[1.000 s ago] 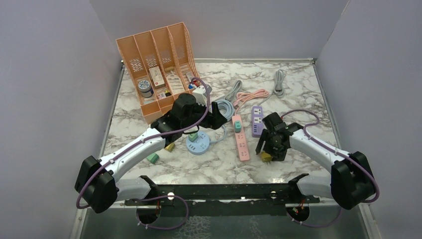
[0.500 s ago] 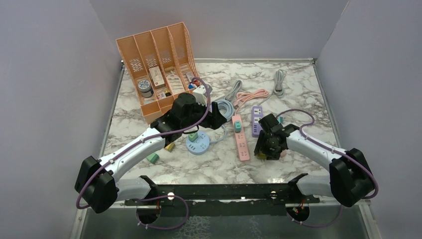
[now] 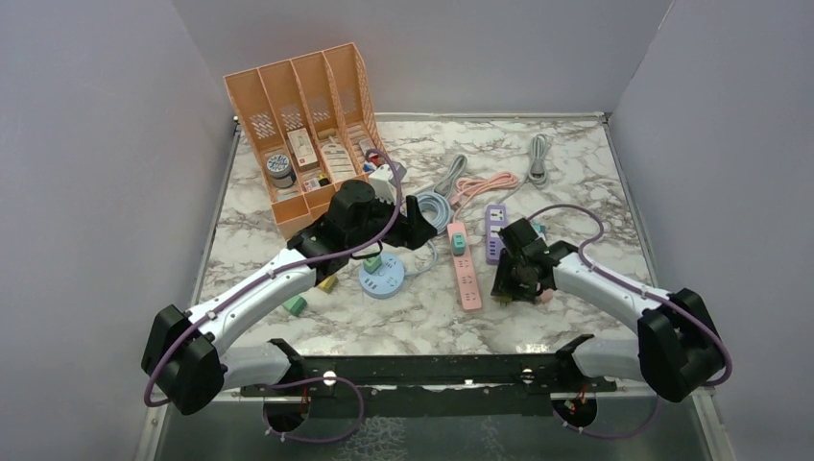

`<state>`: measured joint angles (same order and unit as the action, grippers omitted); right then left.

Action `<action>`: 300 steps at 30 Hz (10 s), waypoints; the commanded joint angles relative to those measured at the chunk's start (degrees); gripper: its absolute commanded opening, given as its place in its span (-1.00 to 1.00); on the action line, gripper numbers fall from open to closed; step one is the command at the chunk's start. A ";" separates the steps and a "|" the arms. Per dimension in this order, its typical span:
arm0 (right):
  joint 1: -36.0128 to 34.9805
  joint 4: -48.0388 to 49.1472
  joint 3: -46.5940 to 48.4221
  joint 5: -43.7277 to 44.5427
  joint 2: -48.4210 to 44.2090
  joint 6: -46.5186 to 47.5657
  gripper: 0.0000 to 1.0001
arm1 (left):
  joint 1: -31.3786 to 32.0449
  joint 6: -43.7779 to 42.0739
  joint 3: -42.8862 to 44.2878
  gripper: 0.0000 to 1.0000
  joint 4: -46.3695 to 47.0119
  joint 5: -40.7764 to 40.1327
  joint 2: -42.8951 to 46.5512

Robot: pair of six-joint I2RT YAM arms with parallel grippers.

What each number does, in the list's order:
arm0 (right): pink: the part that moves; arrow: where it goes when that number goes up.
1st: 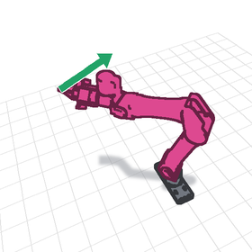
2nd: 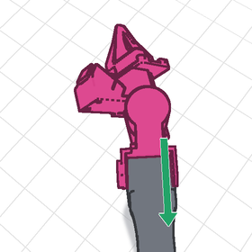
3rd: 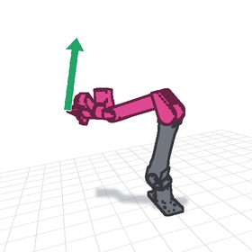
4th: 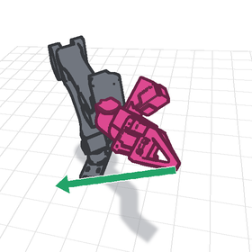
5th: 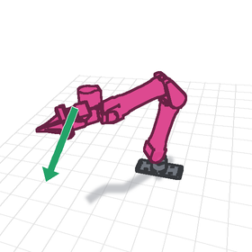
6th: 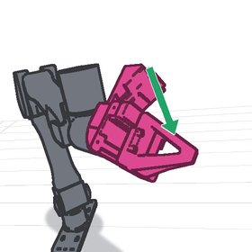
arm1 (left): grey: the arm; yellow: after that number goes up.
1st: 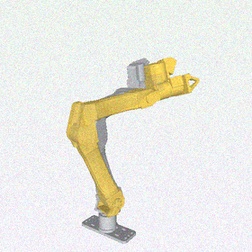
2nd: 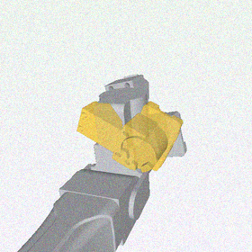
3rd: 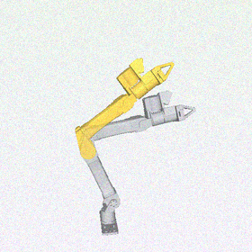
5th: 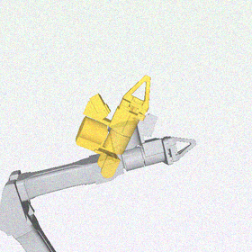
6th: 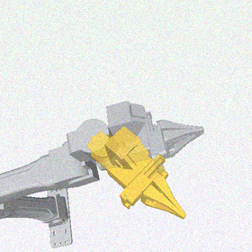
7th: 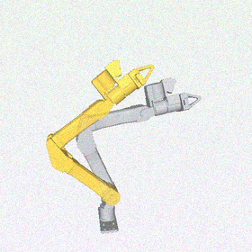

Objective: Insert the plug

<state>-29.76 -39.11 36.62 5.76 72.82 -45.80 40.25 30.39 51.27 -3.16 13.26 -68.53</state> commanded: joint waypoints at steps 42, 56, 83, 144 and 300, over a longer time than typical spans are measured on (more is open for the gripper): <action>-1.68 29.96 6.30 -37.29 -19.76 43.25 -0.40 | 4.70 20.75 17.82 -0.35 -10.44 20.67 -15.72; -1.62 28.25 5.85 -30.61 -21.99 35.18 0.67 | 4.66 8.74 19.37 -0.81 -14.36 9.26 -12.18; -1.62 9.12 4.65 5.34 -35.24 2.48 0.58 | 4.60 -21.13 5.55 -0.89 -27.81 -17.05 -5.75; -1.62 11.65 1.59 6.97 -32.90 2.79 0.58 | 12.84 -1.44 -13.52 -0.74 -20.34 -23.17 -4.33; 23.92 7.65 24.13 -13.47 13.77 21.83 -0.44 | 5.17 -8.98 4.37 0.73 -1.14 0.61 -0.06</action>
<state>-6.04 -28.21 60.40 3.57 95.04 -21.04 45.80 24.64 59.40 -14.98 7.77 -71.77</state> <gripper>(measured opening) 0.478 0.876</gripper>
